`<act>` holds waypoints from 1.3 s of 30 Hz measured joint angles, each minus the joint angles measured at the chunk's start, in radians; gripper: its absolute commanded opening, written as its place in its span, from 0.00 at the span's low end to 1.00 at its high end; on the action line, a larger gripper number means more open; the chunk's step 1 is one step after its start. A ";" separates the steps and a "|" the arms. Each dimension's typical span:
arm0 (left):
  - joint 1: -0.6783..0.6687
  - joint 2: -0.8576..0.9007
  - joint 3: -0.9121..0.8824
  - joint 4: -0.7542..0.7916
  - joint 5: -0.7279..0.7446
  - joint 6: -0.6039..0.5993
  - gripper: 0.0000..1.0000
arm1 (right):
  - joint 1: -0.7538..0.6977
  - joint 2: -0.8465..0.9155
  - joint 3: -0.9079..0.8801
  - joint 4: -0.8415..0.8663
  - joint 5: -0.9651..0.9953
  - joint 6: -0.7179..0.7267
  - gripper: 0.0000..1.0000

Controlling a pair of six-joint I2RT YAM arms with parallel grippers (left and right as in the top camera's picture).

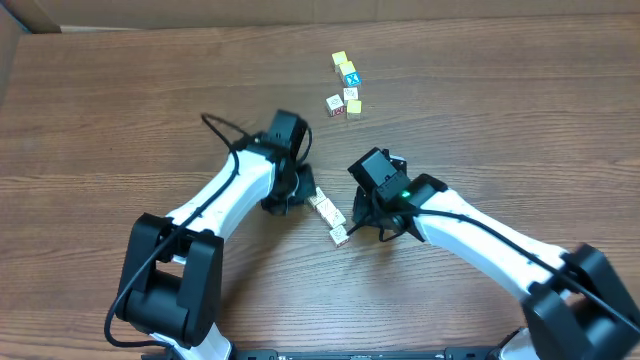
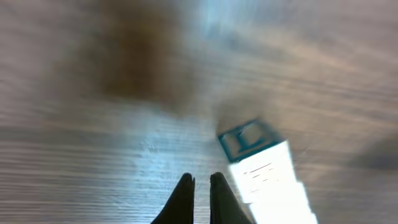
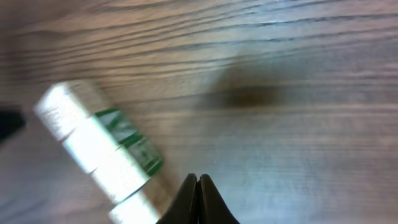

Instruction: Flip 4 blocks

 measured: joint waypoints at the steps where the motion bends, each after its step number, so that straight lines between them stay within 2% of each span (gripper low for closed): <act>1: 0.000 0.000 0.031 -0.008 -0.014 0.004 0.04 | 0.000 -0.027 0.005 -0.015 -0.016 0.007 0.04; 7: 0.002 0.000 0.100 -0.001 -0.055 0.016 0.04 | 0.023 -0.100 0.026 -0.040 -0.127 0.032 0.04; 12: 0.019 0.000 0.100 -0.005 -0.076 0.015 0.04 | 0.129 -0.063 0.025 -0.032 -0.118 0.023 0.04; 20: 0.099 0.000 0.100 -0.031 -0.079 0.015 0.04 | 0.263 0.067 0.025 0.081 -0.068 0.018 0.04; 39: 0.111 0.000 0.100 -0.038 -0.082 0.015 0.05 | 0.268 0.116 0.025 0.045 -0.009 0.170 0.04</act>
